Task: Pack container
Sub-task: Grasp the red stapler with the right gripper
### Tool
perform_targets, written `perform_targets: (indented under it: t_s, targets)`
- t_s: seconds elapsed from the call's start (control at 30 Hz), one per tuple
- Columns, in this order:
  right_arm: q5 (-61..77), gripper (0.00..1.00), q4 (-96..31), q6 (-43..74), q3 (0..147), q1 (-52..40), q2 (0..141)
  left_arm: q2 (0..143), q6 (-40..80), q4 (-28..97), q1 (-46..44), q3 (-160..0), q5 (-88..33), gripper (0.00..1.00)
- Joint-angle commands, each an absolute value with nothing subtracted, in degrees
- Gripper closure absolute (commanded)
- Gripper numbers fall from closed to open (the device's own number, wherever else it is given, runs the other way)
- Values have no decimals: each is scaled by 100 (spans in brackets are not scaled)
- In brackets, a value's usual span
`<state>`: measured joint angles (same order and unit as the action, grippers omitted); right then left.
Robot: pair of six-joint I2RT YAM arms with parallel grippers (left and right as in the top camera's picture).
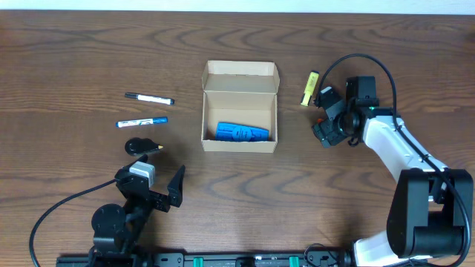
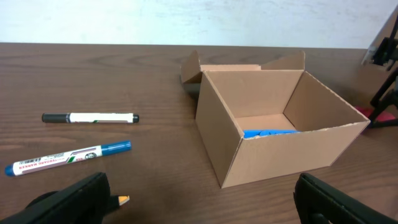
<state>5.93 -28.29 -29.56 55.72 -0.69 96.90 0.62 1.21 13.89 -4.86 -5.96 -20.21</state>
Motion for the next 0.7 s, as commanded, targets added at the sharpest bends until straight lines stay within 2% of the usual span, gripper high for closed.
perform_targets:
  t_s: [0.0,0.13,0.3,0.57,0.67]
  targets:
    - [504,20,-2602,-3055,5371,-30,9758,25,36,1426,-451,-456,-2038,5]
    - [447,23,-2383,-3055,5266,-30,9865,25,36,1426,-451,-456,-2038,5]
    - [451,32,-2263,-3050,5266,-30,10060,25,36,1426,-451,-456,-2038,5]
    - [451,51,-2200,-2853,5269,-30,10224,25,36,1426,-451,-456,-2038,5]
    - [454,64,-2185,-2587,5286,-30,10224,25,36,1426,-451,-456,-2038,5]
